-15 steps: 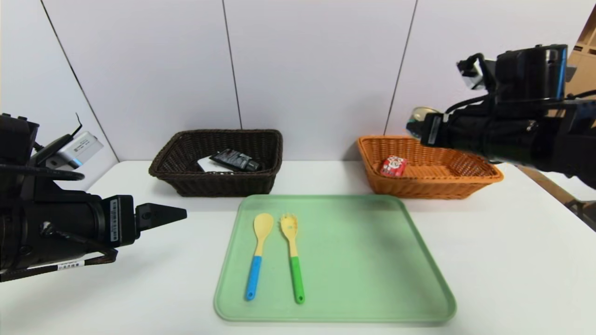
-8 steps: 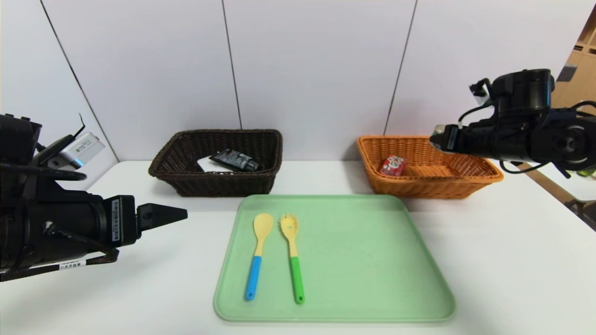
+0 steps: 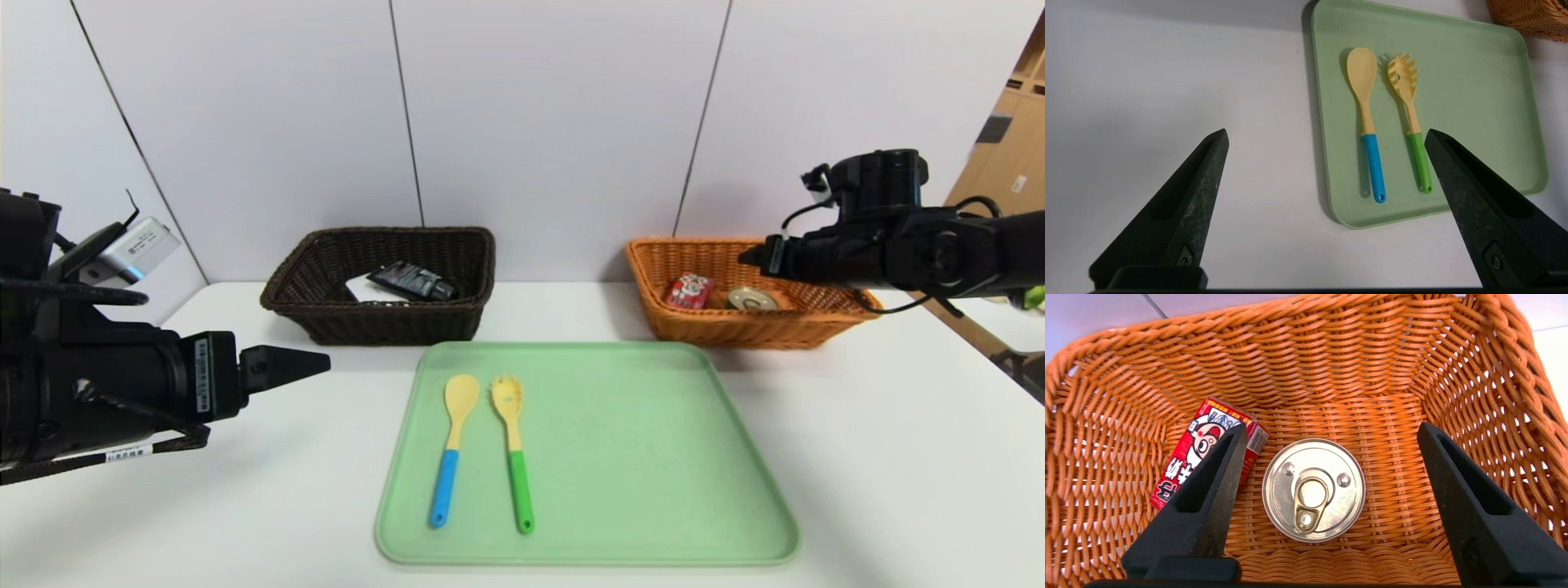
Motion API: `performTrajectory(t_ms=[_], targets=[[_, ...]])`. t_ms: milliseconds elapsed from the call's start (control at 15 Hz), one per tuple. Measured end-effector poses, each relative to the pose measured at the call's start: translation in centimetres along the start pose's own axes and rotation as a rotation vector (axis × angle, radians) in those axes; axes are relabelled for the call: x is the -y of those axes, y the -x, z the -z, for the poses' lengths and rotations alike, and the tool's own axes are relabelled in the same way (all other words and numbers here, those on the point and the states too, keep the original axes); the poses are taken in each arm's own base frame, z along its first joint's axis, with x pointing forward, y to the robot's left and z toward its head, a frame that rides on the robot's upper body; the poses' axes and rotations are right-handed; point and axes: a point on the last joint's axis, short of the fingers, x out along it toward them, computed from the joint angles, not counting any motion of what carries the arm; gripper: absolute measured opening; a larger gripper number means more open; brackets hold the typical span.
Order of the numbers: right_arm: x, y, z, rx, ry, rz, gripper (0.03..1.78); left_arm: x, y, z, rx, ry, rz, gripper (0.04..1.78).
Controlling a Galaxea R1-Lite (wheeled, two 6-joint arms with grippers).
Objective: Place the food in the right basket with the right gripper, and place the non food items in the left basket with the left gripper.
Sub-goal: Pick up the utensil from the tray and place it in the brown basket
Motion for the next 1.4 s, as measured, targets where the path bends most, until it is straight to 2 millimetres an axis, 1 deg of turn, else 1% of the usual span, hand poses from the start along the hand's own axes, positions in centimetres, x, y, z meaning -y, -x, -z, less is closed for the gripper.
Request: performTrajectory(t_ms=[67, 200, 333, 467, 600, 667, 733, 867, 1067, 1200, 1400], targets=[[0.0, 0.4, -0.2, 0.003, 0.0, 0.001, 1.47, 0.2, 0.3, -0.3, 0.025, -0.022, 0.021, 1.69], [-0.3, 2.2, -1.0, -0.005, 0.002, -0.005, 1.52, 0.9, 1.0, -1.4, 0.084, -0.041, 0.103, 1.69], [-1.3, 5.5, -1.7, -0.05, 0.01, -0.026, 1.57, 1.9, 1.8, -2.3, 0.084, -0.051, 0.144, 1.69], [-2.9, 9.4, -1.7, -0.145, 0.019, -0.058, 1.6, 3.4, 2.5, -3.4, 0.053, -0.059, 0.181, 1.69], [-4.4, 13.3, -1.3, -0.26, 0.018, -0.092, 1.62, 5.3, 3.1, -4.6, -0.023, -0.052, 0.208, 1.69], [-5.1, 15.1, -0.9, -0.332, 0.015, -0.106, 1.64, 6.2, 3.1, -5.1, -0.075, -0.044, 0.212, 1.69], [-5.4, 16.5, -0.4, -0.4, 0.015, -0.121, 1.64, 7.2, 2.9, -5.5, -0.14, -0.038, 0.208, 1.69], [-5.7, 18.2, 0.7, -0.504, 0.019, -0.137, 1.66, 8.9, 1.3, -5.4, -0.311, -0.035, 0.16, 1.69], [-6.0, 18.9, 1.6, -0.531, 0.031, -0.15, 1.68, 10.8, -2.3, -3.4, -0.559, -0.074, 0.021, 1.69], [-6.1, 19.0, 2.1, -0.544, 0.039, -0.148, 1.68, 11.8, -4.8, -2.3, -0.639, -0.074, -0.033, 1.69], [-6.0, 19.1, 2.4, -0.551, 0.046, -0.145, 1.69, 12.4, -8.1, -0.8, -0.715, -0.047, -0.1, 1.69]])
